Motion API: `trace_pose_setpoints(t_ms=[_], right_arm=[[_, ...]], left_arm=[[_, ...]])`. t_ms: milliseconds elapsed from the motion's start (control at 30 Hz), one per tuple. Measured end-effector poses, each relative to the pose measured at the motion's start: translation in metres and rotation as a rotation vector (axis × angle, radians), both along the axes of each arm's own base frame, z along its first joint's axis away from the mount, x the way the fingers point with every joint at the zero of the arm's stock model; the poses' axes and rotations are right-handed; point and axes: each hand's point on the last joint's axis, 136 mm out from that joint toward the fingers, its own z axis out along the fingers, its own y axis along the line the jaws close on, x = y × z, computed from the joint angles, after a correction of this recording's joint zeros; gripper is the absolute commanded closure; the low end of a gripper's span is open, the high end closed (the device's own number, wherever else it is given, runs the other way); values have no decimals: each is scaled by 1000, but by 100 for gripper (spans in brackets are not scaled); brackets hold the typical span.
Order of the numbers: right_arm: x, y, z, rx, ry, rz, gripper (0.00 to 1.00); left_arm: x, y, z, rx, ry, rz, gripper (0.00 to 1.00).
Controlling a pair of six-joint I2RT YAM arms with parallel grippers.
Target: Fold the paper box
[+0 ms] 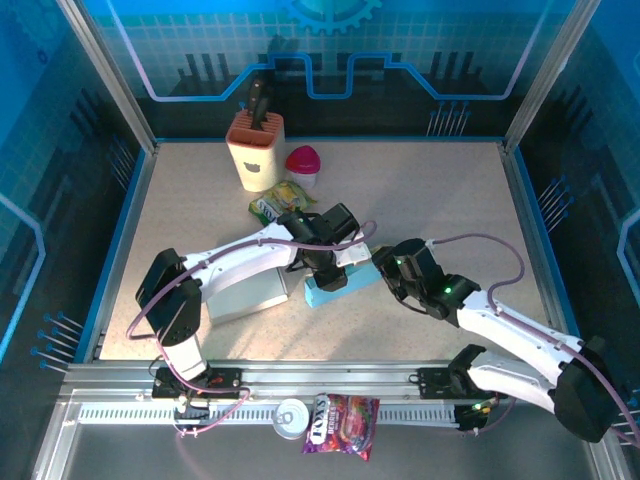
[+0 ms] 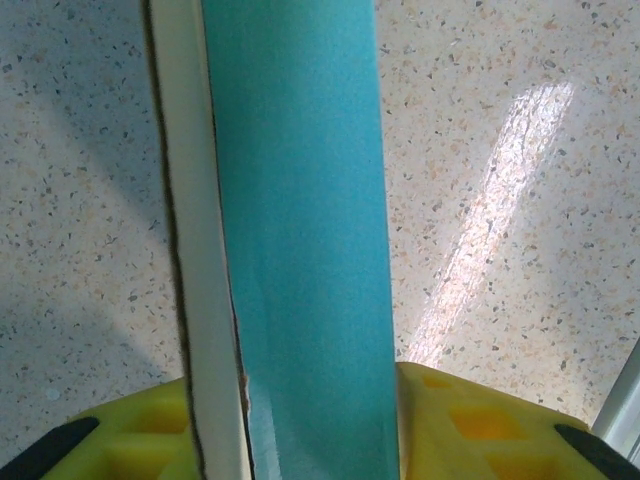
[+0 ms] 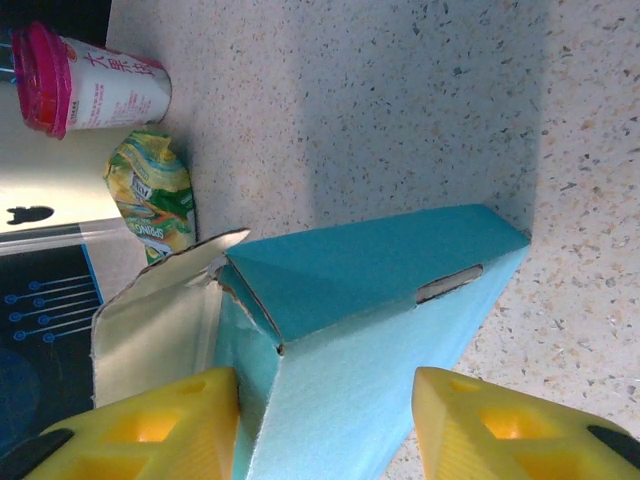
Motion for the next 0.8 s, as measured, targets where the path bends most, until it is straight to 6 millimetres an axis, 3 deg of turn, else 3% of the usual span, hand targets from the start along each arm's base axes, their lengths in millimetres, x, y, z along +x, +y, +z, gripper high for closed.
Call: trace_pose_setpoints(t_ms=[200,333,500,600,667,800], right_arm=[[2,2,3,-10,12,1,62],[3,3,3,-16,24,5,62],[2,2,4,-36,25,26,55],[-2,-5,8,-96,14,77,48],[1,-10,19,-133,-16,122,48],[17,-29,66,-188,-183,217,47]], left_arm=[[2,-1,-2,-6,-11,1,62],[3,-2,-5,-11,-17,1,63],[6,-1,-5,-7,-33,2,74],[5,0,-5,-12,-44,-15,76],[4,0,-5,-16,-50,-27,75],[1,1,-3,-29,-59,-57,75]])
